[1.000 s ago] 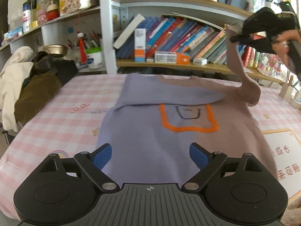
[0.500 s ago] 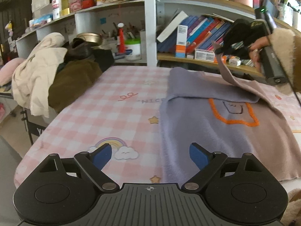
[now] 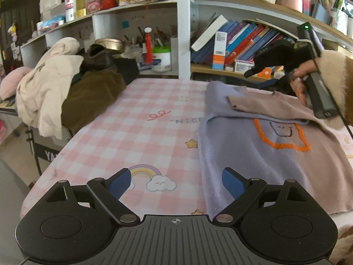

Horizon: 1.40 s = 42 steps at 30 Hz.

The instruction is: Fold clothes

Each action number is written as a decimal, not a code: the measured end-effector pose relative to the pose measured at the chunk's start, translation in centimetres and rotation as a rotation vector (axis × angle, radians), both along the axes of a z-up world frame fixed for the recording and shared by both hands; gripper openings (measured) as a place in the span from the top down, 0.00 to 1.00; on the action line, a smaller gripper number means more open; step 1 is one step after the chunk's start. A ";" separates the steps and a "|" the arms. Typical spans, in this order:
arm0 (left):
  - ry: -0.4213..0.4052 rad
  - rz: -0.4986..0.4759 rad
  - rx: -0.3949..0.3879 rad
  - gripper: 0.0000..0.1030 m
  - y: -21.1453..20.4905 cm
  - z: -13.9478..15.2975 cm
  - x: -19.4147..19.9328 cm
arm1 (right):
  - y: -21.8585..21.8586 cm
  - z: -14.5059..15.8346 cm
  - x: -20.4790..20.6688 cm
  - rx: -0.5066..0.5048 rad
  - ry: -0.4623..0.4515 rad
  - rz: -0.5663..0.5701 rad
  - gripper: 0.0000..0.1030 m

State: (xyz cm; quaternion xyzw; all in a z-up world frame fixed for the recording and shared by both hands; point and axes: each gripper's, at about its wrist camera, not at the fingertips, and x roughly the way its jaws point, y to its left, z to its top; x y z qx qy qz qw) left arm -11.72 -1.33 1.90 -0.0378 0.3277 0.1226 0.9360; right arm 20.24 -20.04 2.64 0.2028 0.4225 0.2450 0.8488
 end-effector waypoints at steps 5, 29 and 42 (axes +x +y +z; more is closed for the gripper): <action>0.000 -0.017 -0.024 0.11 0.3 -0.3 1.1 | -3.3 0.4 -3.3 -0.037 -0.005 -0.006 0.59; 0.065 -0.040 -0.181 0.13 1.3 -2.6 3.9 | -18.9 -3.9 -24.2 -0.282 0.075 -0.349 0.58; 0.085 -0.007 -0.198 0.16 1.4 -2.8 4.3 | -19.8 -3.8 -24.3 -0.263 0.084 -0.387 0.58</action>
